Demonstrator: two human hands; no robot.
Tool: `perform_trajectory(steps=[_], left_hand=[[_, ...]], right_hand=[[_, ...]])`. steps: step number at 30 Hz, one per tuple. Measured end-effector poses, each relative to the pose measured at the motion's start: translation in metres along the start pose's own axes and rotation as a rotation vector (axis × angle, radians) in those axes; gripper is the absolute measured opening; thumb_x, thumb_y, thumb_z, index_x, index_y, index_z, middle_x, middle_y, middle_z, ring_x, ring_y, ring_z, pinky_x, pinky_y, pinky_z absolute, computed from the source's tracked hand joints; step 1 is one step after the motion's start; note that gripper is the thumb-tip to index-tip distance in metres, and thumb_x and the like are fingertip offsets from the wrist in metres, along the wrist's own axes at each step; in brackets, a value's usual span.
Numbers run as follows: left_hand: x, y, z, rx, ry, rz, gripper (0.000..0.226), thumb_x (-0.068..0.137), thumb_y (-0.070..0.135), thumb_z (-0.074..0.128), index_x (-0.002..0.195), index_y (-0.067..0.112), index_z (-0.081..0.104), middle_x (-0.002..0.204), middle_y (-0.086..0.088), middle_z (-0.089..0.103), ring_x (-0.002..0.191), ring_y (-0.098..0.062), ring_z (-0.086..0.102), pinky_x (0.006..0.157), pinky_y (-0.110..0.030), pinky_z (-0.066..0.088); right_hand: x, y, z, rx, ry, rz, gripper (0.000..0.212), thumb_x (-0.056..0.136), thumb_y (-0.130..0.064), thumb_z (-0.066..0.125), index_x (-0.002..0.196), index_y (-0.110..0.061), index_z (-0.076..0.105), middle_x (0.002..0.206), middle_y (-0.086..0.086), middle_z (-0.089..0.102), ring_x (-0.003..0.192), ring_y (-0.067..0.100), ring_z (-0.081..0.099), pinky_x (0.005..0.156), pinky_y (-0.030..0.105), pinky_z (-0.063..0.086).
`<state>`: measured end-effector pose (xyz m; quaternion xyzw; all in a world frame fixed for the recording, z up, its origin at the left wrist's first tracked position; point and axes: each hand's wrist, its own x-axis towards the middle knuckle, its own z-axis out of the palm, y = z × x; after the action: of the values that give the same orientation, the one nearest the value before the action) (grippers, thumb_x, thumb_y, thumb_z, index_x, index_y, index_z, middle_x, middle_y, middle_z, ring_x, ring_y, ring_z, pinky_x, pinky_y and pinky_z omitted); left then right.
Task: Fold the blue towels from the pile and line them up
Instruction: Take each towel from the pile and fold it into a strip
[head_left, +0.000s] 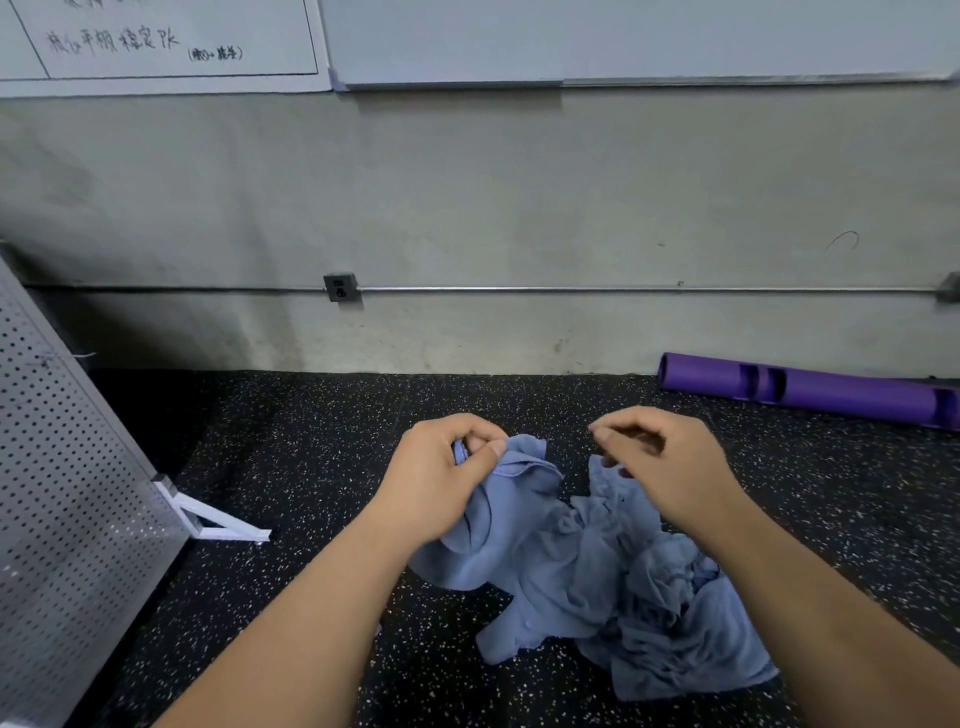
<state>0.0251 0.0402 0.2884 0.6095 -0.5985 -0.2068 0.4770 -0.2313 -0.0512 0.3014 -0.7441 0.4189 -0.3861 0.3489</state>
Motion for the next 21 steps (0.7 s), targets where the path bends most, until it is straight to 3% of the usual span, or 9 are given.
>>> perform_trajectory(steps=[2, 4, 8, 11, 16, 21], left_hand=[[-0.001, 0.0, 0.002, -0.007, -0.011, -0.004, 0.012, 0.098, 0.023, 0.076, 0.094, 0.033, 0.08, 0.076, 0.005, 0.071, 0.078, -0.019, 0.069, 0.077, -0.035, 0.058], [-0.002, 0.0, 0.005, -0.014, -0.017, -0.003, 0.012, 0.098, 0.023, 0.076, 0.094, 0.034, 0.08, 0.076, 0.007, 0.071, 0.078, -0.02, 0.069, 0.078, -0.035, 0.058], [-0.001, 0.003, 0.008, -0.025, 0.006, -0.006, 0.013, 0.097, 0.021, 0.076, 0.094, 0.032, 0.08, 0.077, 0.009, 0.073, 0.078, -0.015, 0.07, 0.079, -0.034, 0.059], [0.0, 0.002, 0.007, -0.049, 0.032, -0.025, 0.013, 0.097, 0.02, 0.076, 0.094, 0.031, 0.081, 0.079, 0.007, 0.074, 0.08, -0.016, 0.071, 0.08, -0.037, 0.06], [0.002, -0.001, 0.006, -0.056, 0.033, -0.047, 0.013, 0.097, 0.02, 0.076, 0.093, 0.031, 0.08, 0.079, 0.006, 0.075, 0.081, -0.018, 0.071, 0.082, -0.038, 0.06], [0.0, 0.0, 0.006, -0.035, 0.032, -0.038, 0.012, 0.097, 0.021, 0.076, 0.092, 0.031, 0.079, 0.074, 0.006, 0.071, 0.073, -0.006, 0.065, 0.078, -0.028, 0.057]], right_hand=[[-0.003, -0.002, 0.007, -0.013, -0.025, -0.057, 0.014, 0.093, -0.032, 0.079, 0.101, -0.043, 0.08, 0.084, -0.016, 0.076, 0.077, 0.011, 0.071, 0.074, 0.023, 0.057], [-0.005, -0.009, 0.012, -0.022, -0.056, -0.09, 0.015, 0.093, -0.035, 0.079, 0.105, -0.042, 0.079, 0.09, -0.022, 0.075, 0.082, 0.005, 0.069, 0.073, 0.013, 0.05], [-0.007, -0.018, 0.018, 0.028, -0.189, -0.14, 0.013, 0.091, -0.035, 0.081, 0.103, -0.039, 0.08, 0.102, -0.016, 0.075, 0.095, 0.009, 0.071, 0.08, 0.023, 0.057], [-0.008, -0.018, 0.015, 0.011, -0.274, -0.153, 0.028, 0.08, -0.037, 0.091, 0.105, -0.041, 0.079, 0.105, -0.014, 0.072, 0.101, 0.01, 0.07, 0.085, 0.025, 0.058], [-0.006, -0.012, 0.018, -0.061, -0.216, -0.227, 0.02, 0.088, -0.02, 0.085, 0.1, -0.036, 0.081, 0.106, -0.014, 0.072, 0.099, 0.011, 0.07, 0.083, 0.023, 0.055], [-0.006, -0.014, 0.019, -0.022, -0.17, -0.177, 0.01, 0.087, -0.022, 0.086, 0.09, -0.03, 0.082, 0.093, -0.013, 0.076, 0.086, 0.009, 0.072, 0.077, 0.018, 0.054]])
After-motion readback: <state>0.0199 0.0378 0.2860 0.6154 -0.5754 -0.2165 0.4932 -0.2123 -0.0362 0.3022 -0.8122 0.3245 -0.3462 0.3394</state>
